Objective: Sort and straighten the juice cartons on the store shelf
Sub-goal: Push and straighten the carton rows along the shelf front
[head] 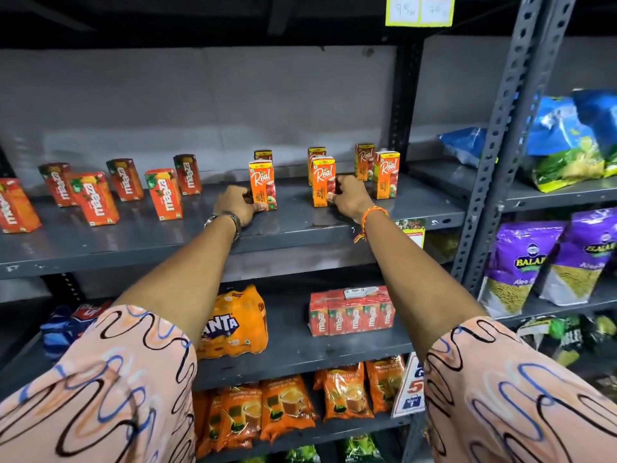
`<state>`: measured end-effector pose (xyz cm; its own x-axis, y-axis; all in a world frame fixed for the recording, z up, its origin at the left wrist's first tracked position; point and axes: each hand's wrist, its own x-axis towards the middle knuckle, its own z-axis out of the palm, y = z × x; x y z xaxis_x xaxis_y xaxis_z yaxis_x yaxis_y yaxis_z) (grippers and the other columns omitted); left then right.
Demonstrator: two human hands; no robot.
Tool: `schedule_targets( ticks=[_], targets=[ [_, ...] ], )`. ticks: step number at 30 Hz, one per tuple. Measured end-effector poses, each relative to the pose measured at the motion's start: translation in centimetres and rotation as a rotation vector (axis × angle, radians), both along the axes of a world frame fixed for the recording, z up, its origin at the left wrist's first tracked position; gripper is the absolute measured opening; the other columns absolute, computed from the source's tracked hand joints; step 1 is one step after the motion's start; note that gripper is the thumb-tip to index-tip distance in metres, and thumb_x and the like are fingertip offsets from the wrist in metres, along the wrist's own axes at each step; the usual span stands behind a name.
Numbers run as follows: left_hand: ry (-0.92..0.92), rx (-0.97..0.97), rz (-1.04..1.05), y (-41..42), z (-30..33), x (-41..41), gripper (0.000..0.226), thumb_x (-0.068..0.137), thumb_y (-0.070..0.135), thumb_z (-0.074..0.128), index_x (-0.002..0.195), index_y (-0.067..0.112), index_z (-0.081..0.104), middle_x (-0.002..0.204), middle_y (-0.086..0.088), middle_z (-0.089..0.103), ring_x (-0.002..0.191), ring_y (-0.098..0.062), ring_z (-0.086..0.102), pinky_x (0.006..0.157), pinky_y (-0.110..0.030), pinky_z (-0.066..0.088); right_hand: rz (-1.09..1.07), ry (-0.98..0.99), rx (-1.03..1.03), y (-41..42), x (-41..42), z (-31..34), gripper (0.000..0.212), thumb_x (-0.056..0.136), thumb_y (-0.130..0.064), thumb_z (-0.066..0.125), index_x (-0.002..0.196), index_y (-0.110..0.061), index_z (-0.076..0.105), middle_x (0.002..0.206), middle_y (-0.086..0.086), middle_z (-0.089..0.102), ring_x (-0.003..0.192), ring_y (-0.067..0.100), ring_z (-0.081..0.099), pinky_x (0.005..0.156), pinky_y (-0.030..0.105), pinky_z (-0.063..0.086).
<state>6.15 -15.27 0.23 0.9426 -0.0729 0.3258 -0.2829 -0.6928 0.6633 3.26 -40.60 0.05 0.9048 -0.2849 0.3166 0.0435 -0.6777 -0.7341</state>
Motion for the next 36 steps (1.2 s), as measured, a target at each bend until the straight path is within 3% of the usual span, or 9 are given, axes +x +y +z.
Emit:
schedule_targets(
  ticks=[8,15,28,32,36],
  targets=[
    [-0.002,0.026,-0.008,0.1,0.0,0.5,0.037,0.08,0.04,0.078,0.108,0.016,0.073,0.112,-0.009,0.073,0.101,-0.029,0.065,0.087,-0.041,0.051,-0.036,-0.024,-0.072,0.1,-0.1,0.3,0.035,0.09,-0.01,0.068,0.124,-0.002,0.063,0.122,0.016,0.07,0.116,0.033,0.065,0.104,0.044,0.05],
    [-0.023,0.049,0.001,0.0,0.0,0.2,0.038,0.081,0.039,0.077,0.111,0.016,0.073,0.118,-0.01,0.071,0.107,-0.031,0.064,0.08,-0.033,0.044,-0.032,-0.033,-0.076,0.1,-0.4,0.2,0.035,0.09,-0.01,0.066,0.124,0.001,0.063,0.123,0.019,0.07,0.116,0.035,0.064,0.105,0.046,0.049],
    [0.045,0.005,-0.014,0.2,0.3,-0.7,0.046,0.078,0.035,0.08,0.116,0.012,0.07,0.116,-0.009,0.071,0.108,-0.027,0.064,0.082,-0.032,0.044,-0.03,-0.011,-0.082,0.5,-1.3,0.6,0.037,0.092,-0.012,0.065,0.127,0.001,0.06,0.126,0.019,0.068,0.119,0.036,0.063,0.106,0.044,0.049],
    [0.11,0.007,-0.08,1.5,0.6,-2.7,0.078,0.078,0.037,0.08,0.143,0.008,0.047,0.138,-0.01,0.059,0.124,-0.027,0.057,0.1,-0.037,0.043,-0.018,-0.046,-0.003,0.3,-1.9,0.6,0.04,0.089,-0.01,0.069,0.126,-0.001,0.06,0.123,0.016,0.069,0.117,0.032,0.064,0.105,0.041,0.049],
    [-0.102,0.231,-0.096,3.4,-1.5,-7.3,0.067,0.088,0.055,0.059,0.14,0.013,0.051,0.142,-0.009,0.055,0.128,-0.028,0.053,0.105,-0.043,0.043,-0.196,-0.308,0.301,-0.7,-3.1,0.4,0.04,0.08,0.005,0.07,0.118,0.0,0.062,0.097,0.01,0.066,0.092,0.021,0.064,0.095,0.041,0.056]
  ],
)
